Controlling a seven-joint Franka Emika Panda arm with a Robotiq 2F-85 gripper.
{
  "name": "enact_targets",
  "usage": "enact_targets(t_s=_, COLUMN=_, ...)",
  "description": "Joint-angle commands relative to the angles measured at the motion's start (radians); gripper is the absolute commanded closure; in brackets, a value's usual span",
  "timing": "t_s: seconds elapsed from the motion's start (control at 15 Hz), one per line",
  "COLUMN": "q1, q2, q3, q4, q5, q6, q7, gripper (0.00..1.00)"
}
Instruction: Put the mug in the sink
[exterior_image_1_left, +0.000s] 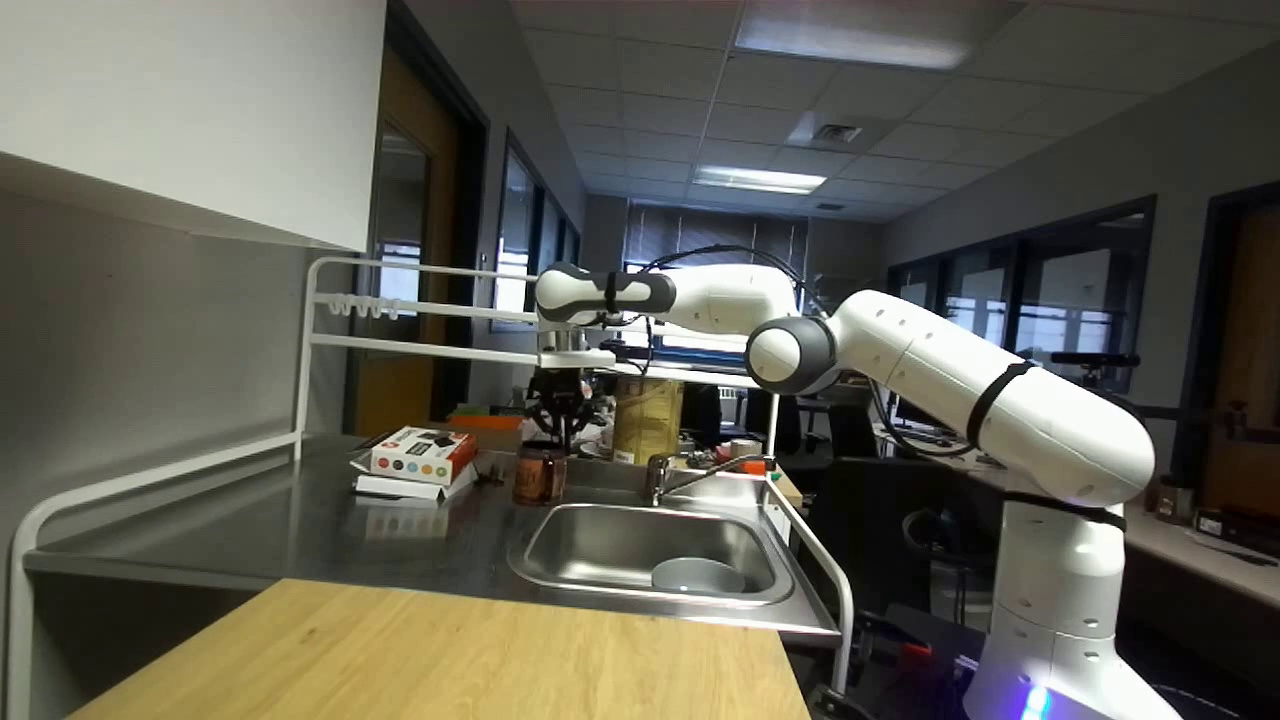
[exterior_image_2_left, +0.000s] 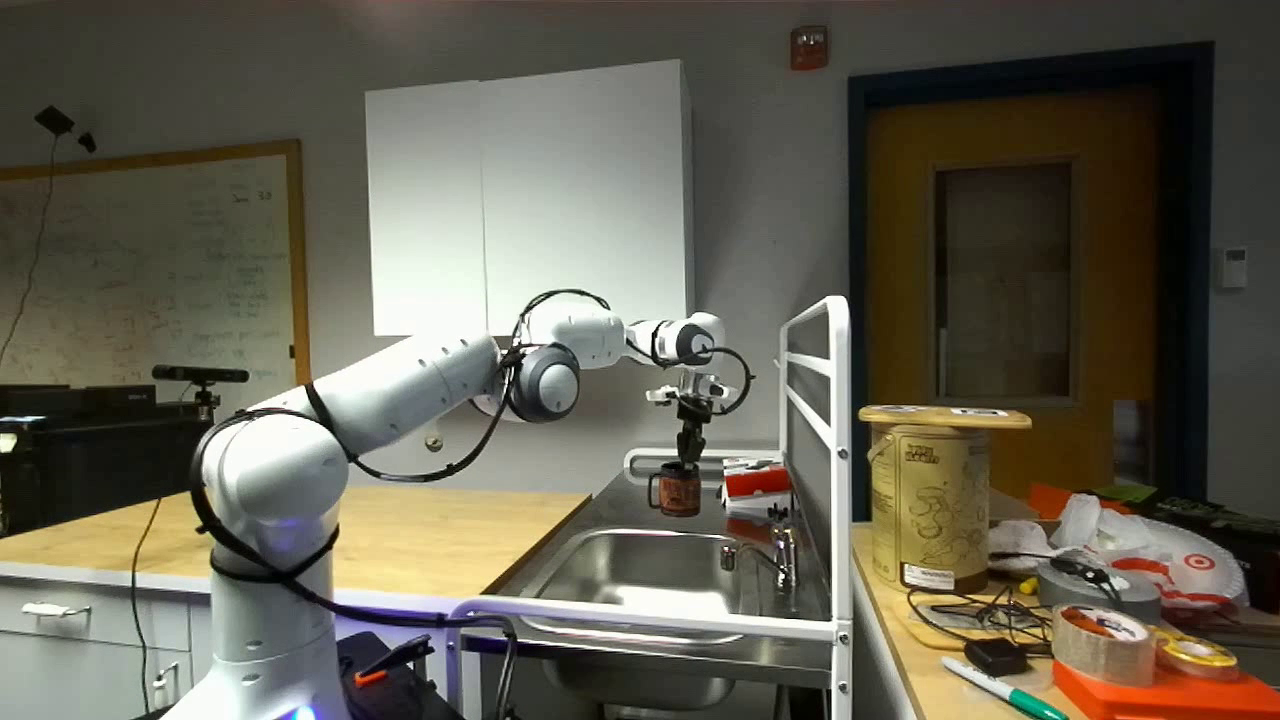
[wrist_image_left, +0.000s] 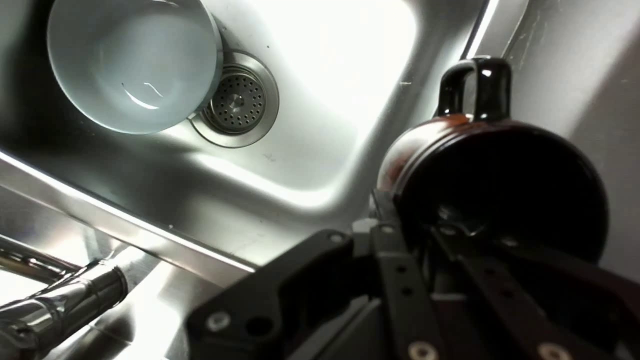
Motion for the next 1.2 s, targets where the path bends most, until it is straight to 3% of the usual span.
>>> enact_targets(t_s=0.0, q1=-0.022, q2=-0.011, q3=0.004, q4=-0.009, q5=0.021, q6=-0.005, q7=0.055, gripper=0.94)
enact_targets(t_s=0.73, q1=-0.107, q2=-0.017, q3=0.015, q4=-0.145, q5=0.101, q6=0.081, q7=0.121, gripper=0.94)
enact_targets(t_s=1.13, q1=-0.143, q2=-0.12, q3=0.016, q4=-0.359, q5=0.192, q6=0.192, q7=0.084, gripper=0.94)
